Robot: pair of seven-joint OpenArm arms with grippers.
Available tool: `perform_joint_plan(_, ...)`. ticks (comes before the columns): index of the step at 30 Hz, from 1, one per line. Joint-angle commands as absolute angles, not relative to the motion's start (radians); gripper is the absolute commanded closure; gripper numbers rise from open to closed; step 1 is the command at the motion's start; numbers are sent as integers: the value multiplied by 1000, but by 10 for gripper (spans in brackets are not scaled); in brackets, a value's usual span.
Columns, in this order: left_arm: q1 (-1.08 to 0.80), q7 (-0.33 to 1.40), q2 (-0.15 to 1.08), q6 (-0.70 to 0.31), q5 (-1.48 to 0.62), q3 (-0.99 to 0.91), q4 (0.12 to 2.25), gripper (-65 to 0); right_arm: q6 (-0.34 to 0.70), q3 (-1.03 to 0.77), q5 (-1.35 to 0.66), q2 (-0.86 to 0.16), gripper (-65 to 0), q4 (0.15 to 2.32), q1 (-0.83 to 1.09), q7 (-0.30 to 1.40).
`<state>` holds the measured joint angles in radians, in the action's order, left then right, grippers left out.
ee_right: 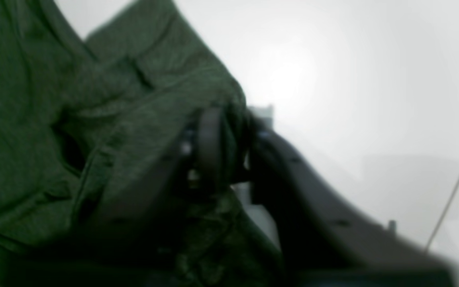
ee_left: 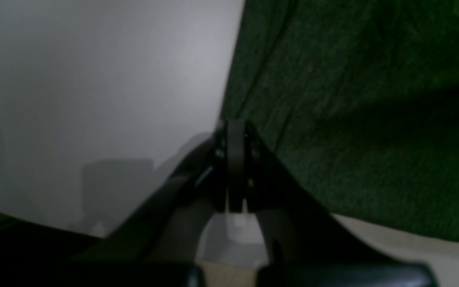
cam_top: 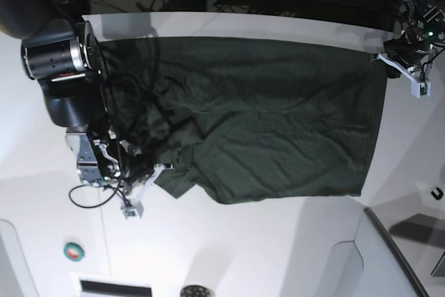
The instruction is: Layout the t-shirt on the table in an organized manner, then fold the t-shirt properly
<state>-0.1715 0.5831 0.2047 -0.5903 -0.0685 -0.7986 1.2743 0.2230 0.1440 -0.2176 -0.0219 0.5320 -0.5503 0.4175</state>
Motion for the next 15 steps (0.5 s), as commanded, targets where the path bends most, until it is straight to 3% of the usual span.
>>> perform_joint_plan(1, -168, 565, 223, -588, -77, -803, 1291, 0, 228, 140, -222, -24, 0, 544, -587, 400)
perform_joint_plan(6, -170, 565, 223, -588, -77, -803, 1291, 0, 226, 140, -272, -28, -2, 591, -584, 395)
perform_joint_plan(15, -171, 565, 231, -588, -77, -805, 1291, 0, 217, 140, -346, -62, -2, 958, -472, 473)
